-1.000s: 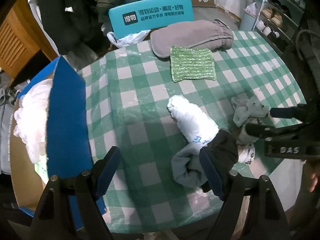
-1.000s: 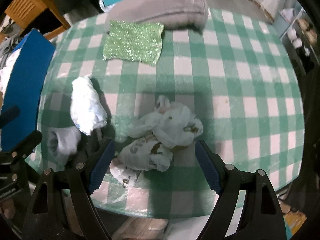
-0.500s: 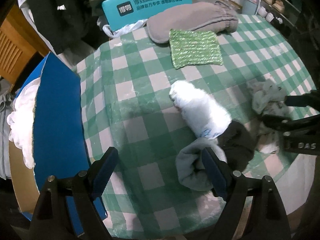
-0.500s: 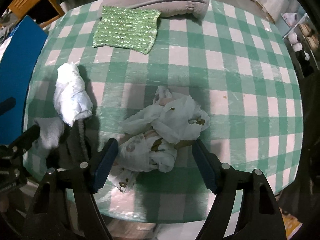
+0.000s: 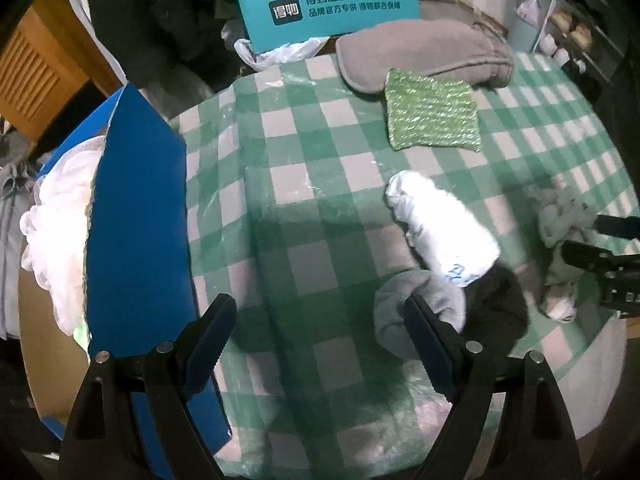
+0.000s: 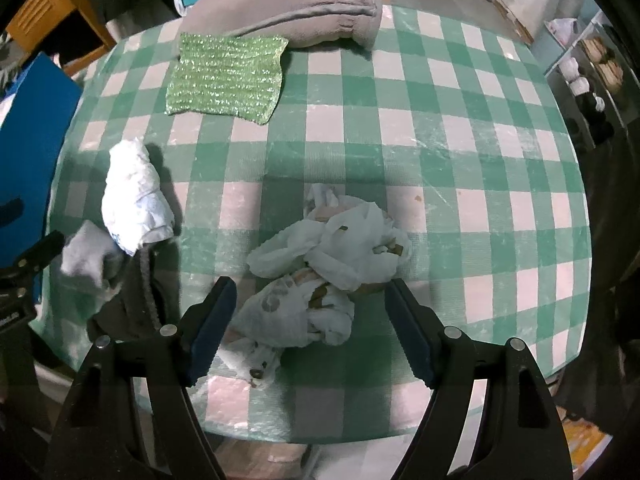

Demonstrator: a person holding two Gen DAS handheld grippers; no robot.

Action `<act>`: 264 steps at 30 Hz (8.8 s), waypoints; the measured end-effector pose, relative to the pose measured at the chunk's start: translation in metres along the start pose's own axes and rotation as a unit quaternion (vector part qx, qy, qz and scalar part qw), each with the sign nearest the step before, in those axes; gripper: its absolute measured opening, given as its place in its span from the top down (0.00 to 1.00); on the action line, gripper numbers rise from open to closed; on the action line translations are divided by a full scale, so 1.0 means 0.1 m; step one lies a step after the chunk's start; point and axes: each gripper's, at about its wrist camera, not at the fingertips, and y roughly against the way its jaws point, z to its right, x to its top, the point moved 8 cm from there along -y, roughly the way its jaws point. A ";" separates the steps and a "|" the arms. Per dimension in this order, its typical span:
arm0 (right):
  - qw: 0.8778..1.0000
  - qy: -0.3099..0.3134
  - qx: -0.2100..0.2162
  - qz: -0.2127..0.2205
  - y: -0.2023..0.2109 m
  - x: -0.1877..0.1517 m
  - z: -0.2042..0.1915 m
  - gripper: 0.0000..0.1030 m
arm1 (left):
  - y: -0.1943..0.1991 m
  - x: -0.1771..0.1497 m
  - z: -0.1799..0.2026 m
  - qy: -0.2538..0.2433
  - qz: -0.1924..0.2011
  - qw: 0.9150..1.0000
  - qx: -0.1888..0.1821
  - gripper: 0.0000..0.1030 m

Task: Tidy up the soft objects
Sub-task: 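Grasp the grey sock with the left gripper while the right gripper grasps the white plastic bag, then lift the grey sock and plastic bag and carry them over the box, then lower the sock and bag into the box and open both grippers, then move the left tool to the white rolled cloth while the right tool approaches the black sock, then close the right gripper on the black sock and lift it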

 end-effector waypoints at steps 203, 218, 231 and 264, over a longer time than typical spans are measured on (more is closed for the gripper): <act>0.965 0.208 0.119 0.110 0.83 0.60 -3.32 0.25 | 0.78 -0.40 -2.18 0.170 0.096 0.979 0.049 0.36; 0.973 0.173 0.098 0.113 0.88 0.56 -2.77 0.24 | 0.79 -0.26 -1.69 0.130 0.099 0.986 0.019 0.36; 0.984 0.123 0.070 0.107 0.82 0.51 -2.11 0.24 | 0.78 -0.08 -1.13 0.076 0.095 0.993 -0.001 0.36; 0.998 0.044 0.051 -0.001 -0.09 -0.09 -1.27 0.21 | 0.12 -0.32 -0.06 -0.022 0.012 1.000 -0.001 0.36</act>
